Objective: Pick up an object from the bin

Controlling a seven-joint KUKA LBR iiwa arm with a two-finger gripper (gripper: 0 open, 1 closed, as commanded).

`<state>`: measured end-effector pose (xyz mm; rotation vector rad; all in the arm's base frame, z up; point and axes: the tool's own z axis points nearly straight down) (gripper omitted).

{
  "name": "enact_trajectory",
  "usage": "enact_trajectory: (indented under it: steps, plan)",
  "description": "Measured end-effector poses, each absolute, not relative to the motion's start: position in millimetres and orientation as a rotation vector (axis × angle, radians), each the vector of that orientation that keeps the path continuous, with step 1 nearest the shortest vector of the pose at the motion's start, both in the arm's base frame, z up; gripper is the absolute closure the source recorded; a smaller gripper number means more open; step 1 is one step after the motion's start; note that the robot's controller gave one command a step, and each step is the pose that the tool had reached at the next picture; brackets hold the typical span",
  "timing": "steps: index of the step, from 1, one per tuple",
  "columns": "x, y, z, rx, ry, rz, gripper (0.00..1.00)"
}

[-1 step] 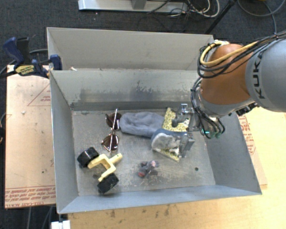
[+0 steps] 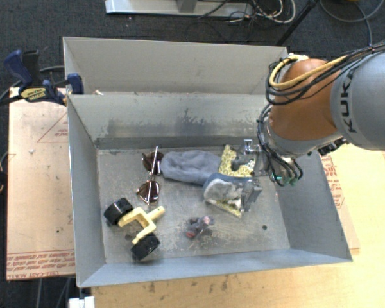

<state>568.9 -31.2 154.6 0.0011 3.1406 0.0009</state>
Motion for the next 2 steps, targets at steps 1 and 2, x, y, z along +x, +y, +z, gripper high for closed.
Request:
enact_trajectory:
  steps: [1,2]
  plan:
    - [619.0,-79.1,83.1,-0.809,3.041,0.007,1.0]
    - [619.1,-79.3,83.2,-0.809,3.041,0.007,1.0]
